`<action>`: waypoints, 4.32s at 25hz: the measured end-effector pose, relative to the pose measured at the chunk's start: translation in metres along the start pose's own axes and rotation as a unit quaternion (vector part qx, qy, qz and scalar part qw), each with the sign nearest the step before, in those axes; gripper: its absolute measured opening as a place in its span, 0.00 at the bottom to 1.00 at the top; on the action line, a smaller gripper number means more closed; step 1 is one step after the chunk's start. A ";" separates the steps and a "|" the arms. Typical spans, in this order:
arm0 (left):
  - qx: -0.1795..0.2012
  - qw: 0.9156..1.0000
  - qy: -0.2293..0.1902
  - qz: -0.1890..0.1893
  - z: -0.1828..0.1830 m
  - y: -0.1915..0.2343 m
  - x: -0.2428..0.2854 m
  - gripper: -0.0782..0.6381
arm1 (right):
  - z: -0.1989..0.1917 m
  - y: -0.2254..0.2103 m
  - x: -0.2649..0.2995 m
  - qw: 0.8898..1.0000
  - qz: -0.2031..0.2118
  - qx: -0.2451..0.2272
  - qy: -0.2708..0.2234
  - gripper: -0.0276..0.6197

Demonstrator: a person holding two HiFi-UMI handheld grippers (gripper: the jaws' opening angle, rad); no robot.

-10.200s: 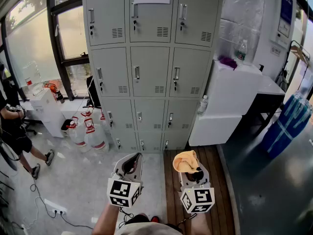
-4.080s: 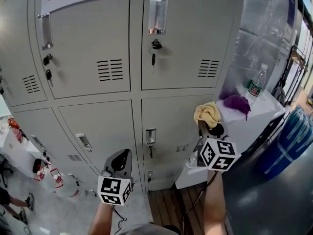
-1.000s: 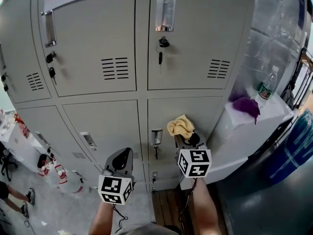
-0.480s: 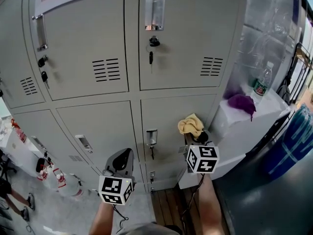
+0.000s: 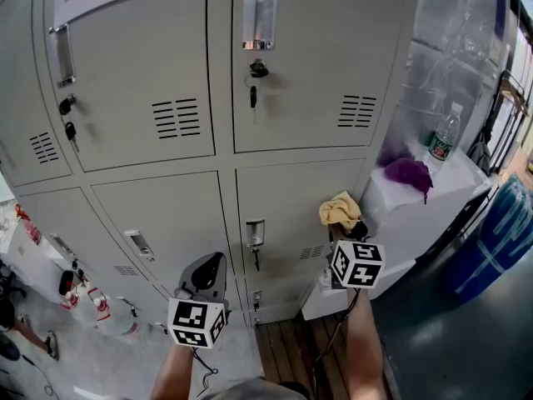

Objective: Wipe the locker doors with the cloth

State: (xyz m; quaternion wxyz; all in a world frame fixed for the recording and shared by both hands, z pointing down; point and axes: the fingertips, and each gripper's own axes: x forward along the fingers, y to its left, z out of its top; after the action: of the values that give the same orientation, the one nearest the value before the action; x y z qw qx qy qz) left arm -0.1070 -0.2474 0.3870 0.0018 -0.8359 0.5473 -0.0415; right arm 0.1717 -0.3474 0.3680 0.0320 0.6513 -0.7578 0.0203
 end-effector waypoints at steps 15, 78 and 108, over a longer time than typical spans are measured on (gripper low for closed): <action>-0.003 1.000 -0.002 0.002 0.001 0.003 -0.006 0.14 | -0.002 -0.010 -0.006 1.000 -0.010 0.003 -0.003 0.33; -0.030 0.995 0.093 0.036 -0.083 0.021 0.001 0.14 | -0.116 0.155 0.005 0.982 0.170 0.041 0.067 0.33; -0.028 0.994 0.105 -0.028 -0.093 -0.027 0.044 0.14 | -0.153 0.020 0.009 0.993 0.038 0.051 0.102 0.34</action>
State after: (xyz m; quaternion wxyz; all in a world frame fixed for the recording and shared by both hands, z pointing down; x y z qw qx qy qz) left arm -0.0713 -0.2730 0.4841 -0.0799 -0.8418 0.5216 -0.1138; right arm 0.1542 -0.3421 0.5214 0.0751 0.6175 -0.7726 0.1268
